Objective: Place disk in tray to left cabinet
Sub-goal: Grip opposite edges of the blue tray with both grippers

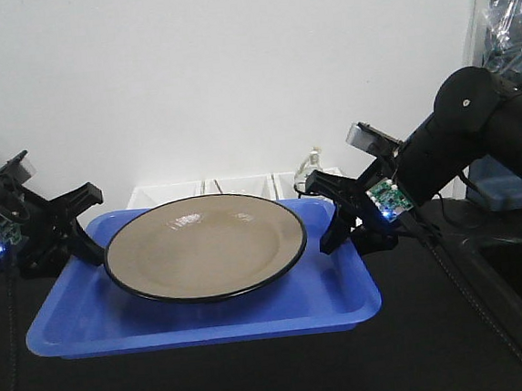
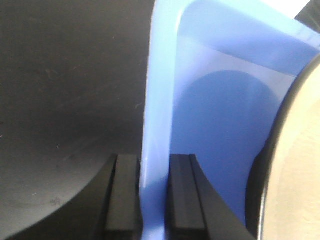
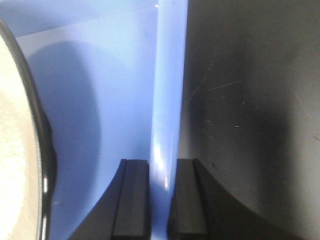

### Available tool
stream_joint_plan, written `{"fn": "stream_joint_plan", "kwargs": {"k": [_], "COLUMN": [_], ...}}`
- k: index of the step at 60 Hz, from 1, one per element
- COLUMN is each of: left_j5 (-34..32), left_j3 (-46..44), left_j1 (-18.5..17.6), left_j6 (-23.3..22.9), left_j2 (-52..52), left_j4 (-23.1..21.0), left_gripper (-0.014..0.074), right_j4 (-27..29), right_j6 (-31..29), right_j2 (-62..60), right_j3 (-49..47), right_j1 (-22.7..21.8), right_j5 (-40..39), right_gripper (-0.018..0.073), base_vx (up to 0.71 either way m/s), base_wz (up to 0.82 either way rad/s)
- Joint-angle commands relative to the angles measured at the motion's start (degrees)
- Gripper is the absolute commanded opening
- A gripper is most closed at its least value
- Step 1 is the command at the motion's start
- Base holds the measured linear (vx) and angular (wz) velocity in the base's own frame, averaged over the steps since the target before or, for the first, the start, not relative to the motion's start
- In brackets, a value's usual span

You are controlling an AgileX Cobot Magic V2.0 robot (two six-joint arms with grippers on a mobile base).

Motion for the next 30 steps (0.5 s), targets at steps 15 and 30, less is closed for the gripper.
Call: {"fn": "stream_joint_plan", "kwargs": {"k": [15, 30], "left_j5": [-0.3, 0.3], "left_j3": [-2.3, -2.2], "left_j1": [-2.1, -2.1], "left_j6": [-1.6, -1.6], "left_j2": [-4.9, -4.9], "left_j4": [-10.6, -9.7], "left_gripper": [-0.0001, -0.0001], "right_j4": [8.4, 8.6], "right_j6": [-0.9, -0.9], "right_j2": [-5.4, -5.4], "right_j3": [-1.9, -1.9], "right_j1": [1.6, 1.6], "right_j5": [-3.3, -3.2], "right_gripper": [-0.0006, -0.0006], "base_vx": [0.0, 0.0], "base_wz": [0.0, 0.0]}}
